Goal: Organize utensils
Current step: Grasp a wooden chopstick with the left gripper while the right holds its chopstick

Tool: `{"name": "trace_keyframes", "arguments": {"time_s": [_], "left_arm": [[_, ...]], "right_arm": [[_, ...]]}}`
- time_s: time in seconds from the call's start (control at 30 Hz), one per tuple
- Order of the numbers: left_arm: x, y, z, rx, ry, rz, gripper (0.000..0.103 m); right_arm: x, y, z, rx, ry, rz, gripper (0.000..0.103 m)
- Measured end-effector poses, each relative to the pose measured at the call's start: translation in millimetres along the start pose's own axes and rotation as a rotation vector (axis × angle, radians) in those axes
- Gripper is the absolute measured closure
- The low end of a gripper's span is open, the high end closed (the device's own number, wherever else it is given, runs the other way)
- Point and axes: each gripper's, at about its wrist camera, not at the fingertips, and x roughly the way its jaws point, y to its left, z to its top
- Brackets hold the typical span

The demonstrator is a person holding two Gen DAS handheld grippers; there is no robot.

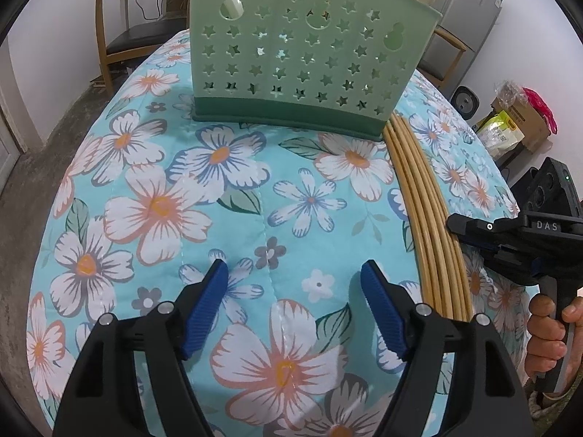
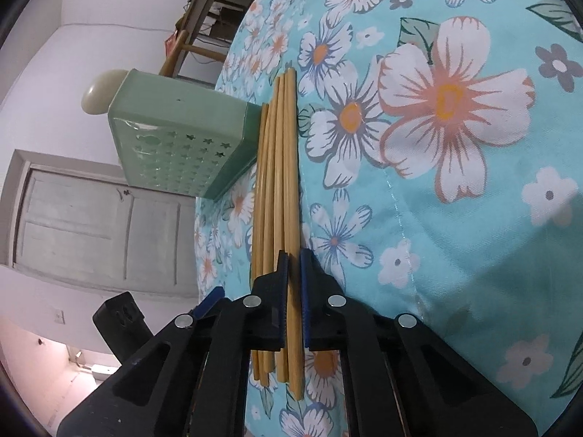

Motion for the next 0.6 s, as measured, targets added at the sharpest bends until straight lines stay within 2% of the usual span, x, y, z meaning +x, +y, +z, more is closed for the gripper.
{"name": "trace_keyframes", "arguments": {"time_s": [0.13,0.27,0.43,0.47,0.6], "left_arm": [[-4,-3,2,0.014,-0.018,0.023,0.03],[-11,-6,6,0.026,-0.058,0.0,0.031],[-16,-23,11,0.069,-0.081,-0.094,0.045],[-15,-26,11,0.077,-0.075,-0.12,0.047],[-2,-37,14,0.068,-0.019,-0.235,0.066]], "right_arm": [[-9,-6,1,0.006,-0.011,0.005,0.099],[-23,-14,-3,0.0,-0.023,-0.013,0.099],[-43,-24,-14,0.001,-0.033,-0.053,0.099],[-49,-26,-17,0.004,-0.036,-0.059,0.099],[-54,-31,-25,0.014,-0.039,-0.064,0.099]]}}
